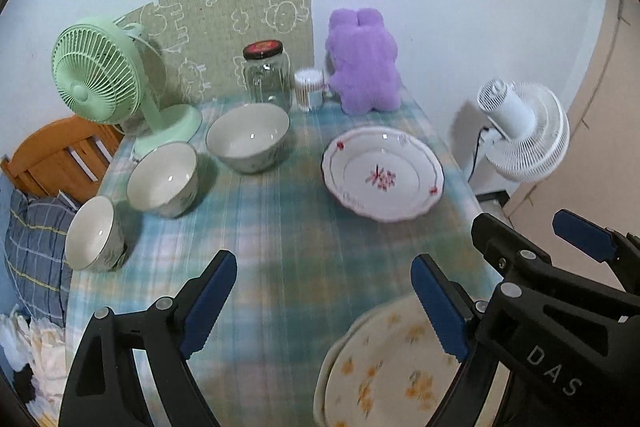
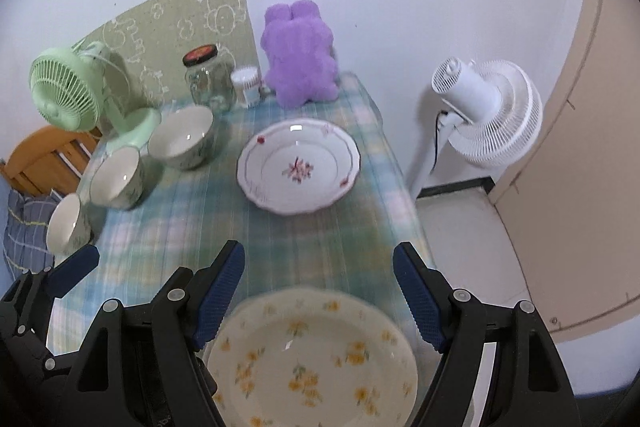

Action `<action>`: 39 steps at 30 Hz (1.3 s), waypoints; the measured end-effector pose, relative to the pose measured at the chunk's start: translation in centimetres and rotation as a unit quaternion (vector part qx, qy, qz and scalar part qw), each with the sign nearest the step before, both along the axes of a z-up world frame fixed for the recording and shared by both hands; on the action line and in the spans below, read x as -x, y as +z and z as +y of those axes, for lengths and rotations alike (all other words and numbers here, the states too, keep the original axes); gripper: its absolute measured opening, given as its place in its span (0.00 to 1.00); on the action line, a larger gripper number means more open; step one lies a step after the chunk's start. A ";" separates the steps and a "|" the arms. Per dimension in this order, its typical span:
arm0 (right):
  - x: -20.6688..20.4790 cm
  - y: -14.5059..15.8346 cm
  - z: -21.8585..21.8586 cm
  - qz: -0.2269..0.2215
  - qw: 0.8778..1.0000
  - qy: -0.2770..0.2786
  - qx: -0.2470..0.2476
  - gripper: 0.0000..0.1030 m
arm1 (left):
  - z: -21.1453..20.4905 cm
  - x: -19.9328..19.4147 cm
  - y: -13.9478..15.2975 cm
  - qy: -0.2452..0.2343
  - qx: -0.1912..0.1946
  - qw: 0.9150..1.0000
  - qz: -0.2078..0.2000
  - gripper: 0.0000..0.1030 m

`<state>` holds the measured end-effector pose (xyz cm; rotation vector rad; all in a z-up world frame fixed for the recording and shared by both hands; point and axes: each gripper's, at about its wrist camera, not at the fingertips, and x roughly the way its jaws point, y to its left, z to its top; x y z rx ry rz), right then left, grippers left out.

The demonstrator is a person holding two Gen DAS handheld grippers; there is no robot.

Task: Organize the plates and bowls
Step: 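Move both tools toward the red-rimmed white plate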

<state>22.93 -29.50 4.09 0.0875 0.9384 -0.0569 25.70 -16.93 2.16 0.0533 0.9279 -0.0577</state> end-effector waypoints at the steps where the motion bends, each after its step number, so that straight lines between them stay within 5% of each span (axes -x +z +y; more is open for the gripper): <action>1: -0.8 0.1 -0.2 -0.003 1.000 0.003 0.002 0.77 | -0.1 -0.6 0.0 0.002 -0.001 1.000 -0.002 0.87; 10: -7.3 -1.5 -1.7 -0.003 1.000 0.031 -0.003 0.77 | -1.7 -6.5 -2.1 0.022 -0.010 1.000 -0.004 0.87; 23: -15.7 -7.5 -4.6 0.030 0.999 0.033 -0.009 0.77 | -4.1 -14.4 -8.5 0.034 -0.031 0.999 0.020 0.81; 34: -19.7 -12.7 -5.1 0.064 0.997 0.033 -0.005 0.77 | -4.7 -17.6 -13.1 0.045 -0.037 0.997 0.058 0.80; 39: -20.5 -14.1 -4.7 0.078 0.996 0.045 -0.007 0.69 | -4.6 -18.2 -14.3 0.039 -0.025 0.995 0.088 0.74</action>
